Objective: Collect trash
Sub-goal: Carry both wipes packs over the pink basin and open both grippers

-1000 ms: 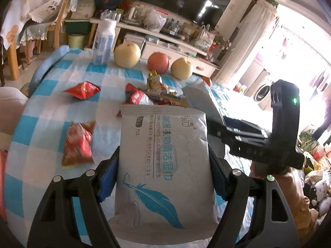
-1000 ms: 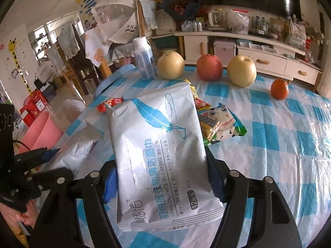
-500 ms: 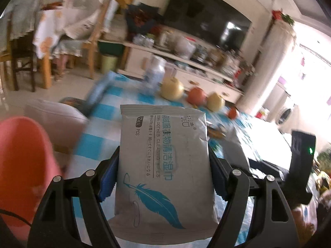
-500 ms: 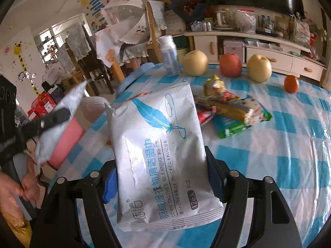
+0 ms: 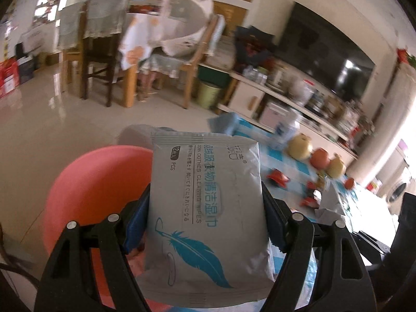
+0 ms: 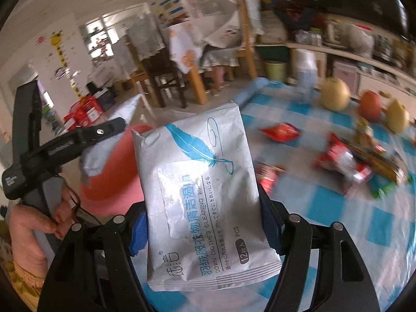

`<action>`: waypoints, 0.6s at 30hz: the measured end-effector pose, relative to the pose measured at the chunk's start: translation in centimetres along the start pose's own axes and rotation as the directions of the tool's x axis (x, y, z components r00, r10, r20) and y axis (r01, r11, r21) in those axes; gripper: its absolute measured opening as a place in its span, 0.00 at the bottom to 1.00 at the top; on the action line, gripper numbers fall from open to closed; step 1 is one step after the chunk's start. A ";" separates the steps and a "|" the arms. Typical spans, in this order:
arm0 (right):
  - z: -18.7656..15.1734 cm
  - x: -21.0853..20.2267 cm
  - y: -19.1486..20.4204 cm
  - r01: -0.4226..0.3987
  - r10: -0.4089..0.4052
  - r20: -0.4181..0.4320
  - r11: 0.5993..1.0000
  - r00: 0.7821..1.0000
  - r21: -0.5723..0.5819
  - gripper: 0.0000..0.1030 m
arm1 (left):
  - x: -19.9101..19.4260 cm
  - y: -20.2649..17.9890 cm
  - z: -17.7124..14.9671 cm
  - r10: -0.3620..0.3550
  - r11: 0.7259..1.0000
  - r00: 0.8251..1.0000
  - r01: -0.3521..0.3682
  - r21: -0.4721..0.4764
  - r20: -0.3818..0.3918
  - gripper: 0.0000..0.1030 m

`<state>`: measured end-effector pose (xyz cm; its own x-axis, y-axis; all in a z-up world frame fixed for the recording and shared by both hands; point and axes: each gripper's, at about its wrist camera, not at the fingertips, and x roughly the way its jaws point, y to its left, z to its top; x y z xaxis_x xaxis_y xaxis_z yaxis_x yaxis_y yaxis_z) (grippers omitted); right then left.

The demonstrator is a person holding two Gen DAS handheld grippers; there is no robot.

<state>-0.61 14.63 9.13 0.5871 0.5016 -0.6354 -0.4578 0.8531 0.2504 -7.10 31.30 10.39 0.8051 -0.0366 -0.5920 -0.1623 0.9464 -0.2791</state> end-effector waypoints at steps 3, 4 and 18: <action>1.5 1.6 2.5 -0.031 0.031 -0.005 0.999 1.000 -0.036 0.69 | -0.1 2.3 0.2 0.031 0.998 1.000 -0.031 -0.061 0.003 0.74; 1.8 2.0 3.1 -0.039 0.039 -0.005 0.998 0.999 -0.044 0.69 | -0.1 3.1 0.3 0.047 0.996 0.999 -0.047 -0.077 0.005 0.74; 4.2 8.5 9.6 -0.107 0.102 -0.051 0.988 0.993 -0.113 0.70 | 0.2 9.8 0.6 0.205 0.947 0.978 -0.205 -0.245 -0.025 0.75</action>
<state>2.80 27.68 9.18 0.5024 0.5782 -0.6429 -0.5906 0.7725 0.2333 -8.22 40.74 8.00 0.7399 0.1503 -0.6557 -0.4589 0.8255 -0.3285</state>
